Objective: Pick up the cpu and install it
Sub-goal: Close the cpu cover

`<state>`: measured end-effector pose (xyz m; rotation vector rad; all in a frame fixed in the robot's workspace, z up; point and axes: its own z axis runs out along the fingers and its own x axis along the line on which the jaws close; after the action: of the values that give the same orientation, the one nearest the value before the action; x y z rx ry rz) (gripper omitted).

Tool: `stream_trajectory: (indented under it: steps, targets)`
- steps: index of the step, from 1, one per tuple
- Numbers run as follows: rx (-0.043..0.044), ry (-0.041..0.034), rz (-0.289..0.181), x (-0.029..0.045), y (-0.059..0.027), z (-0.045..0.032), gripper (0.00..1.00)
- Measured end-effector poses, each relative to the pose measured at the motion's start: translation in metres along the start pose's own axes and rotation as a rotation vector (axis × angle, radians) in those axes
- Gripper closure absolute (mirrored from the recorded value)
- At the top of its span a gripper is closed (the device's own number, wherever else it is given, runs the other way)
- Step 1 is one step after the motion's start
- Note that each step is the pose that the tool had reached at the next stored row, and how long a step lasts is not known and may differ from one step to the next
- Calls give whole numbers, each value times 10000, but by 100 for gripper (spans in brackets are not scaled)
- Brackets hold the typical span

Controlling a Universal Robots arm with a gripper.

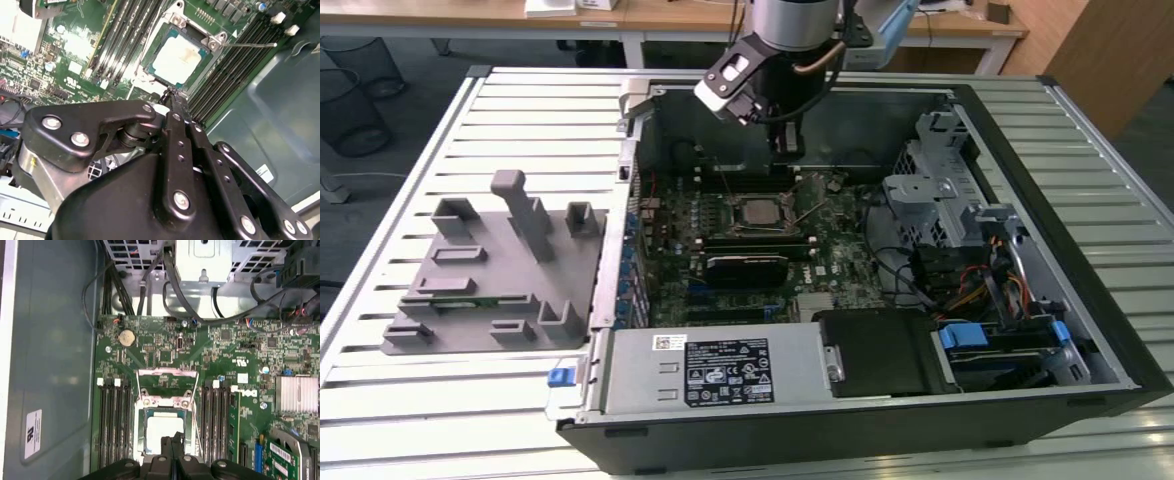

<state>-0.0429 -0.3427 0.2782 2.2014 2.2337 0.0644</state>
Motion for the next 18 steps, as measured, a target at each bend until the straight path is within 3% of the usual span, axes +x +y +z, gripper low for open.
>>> stream_trajectory:
  steps: [8, 11, 16, 18]
  targets:
    - [3, 14, 1, -82, 15, 0, 89]
    - [58, 14, 3, -84, 44, 1, 89]
    - [222, 16, 7, -85, 114, 1, 89]
    - [239, 15, 7, -86, 132, 2, 89]
